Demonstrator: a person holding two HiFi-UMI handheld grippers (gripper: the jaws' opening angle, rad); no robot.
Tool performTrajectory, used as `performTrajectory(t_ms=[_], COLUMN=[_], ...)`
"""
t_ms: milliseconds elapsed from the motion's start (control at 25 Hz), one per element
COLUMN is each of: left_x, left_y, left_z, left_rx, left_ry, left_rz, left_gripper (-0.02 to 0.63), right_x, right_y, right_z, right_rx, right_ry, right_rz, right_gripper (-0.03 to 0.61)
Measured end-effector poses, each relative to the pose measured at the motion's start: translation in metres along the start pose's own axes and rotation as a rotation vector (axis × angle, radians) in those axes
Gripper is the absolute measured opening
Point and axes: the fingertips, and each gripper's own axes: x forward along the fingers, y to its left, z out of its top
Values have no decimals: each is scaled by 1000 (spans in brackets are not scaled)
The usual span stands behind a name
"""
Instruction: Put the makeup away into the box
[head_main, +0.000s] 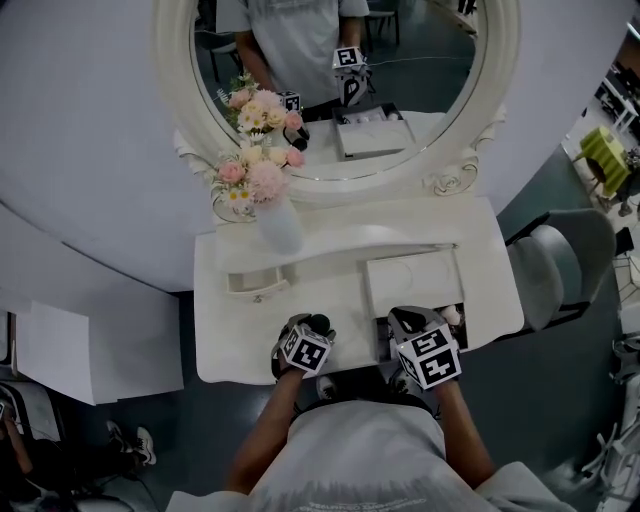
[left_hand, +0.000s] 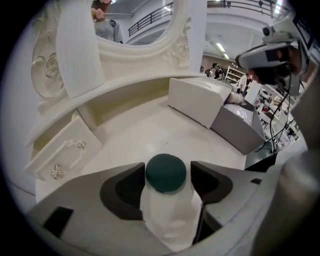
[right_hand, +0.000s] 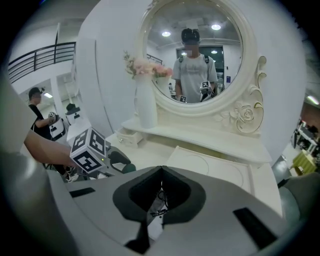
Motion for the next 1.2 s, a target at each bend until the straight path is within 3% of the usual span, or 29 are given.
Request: performTrajectory(t_ms=[240, 400, 480, 680, 880, 1040, 1200], left_x=[-3, -10, -15, -23, -49, -66, -59], left_y=[5, 9, 12, 8, -11, -53, -114], left_z=[-1, 5, 10, 22, 71, 120, 153], left_rx=[-37, -65, -66, -57, -6, 87, 205], left_ry=[-23, -56, -69, -89, -208, -316, -333], left_rz=[-5, 11, 36, 51, 59, -14, -128], left_gripper=[236, 154, 72, 67, 67, 67, 67], right_x=[-6, -12, -16, -27, -42, -58, -75], right_y=[-12, -19, -22, -28, -41, -55, -72], right_z=[-6, -7, -8, -14, -26, -42, -60], right_rx=[14, 20, 22, 29, 49, 81, 123], right_ry=[5, -2, -8, -15, -22, -20, -23], right_rz=[-26, -35, -38, -43, -69, -101, -142], right_gripper=[2, 2, 2, 2, 2, 2, 2])
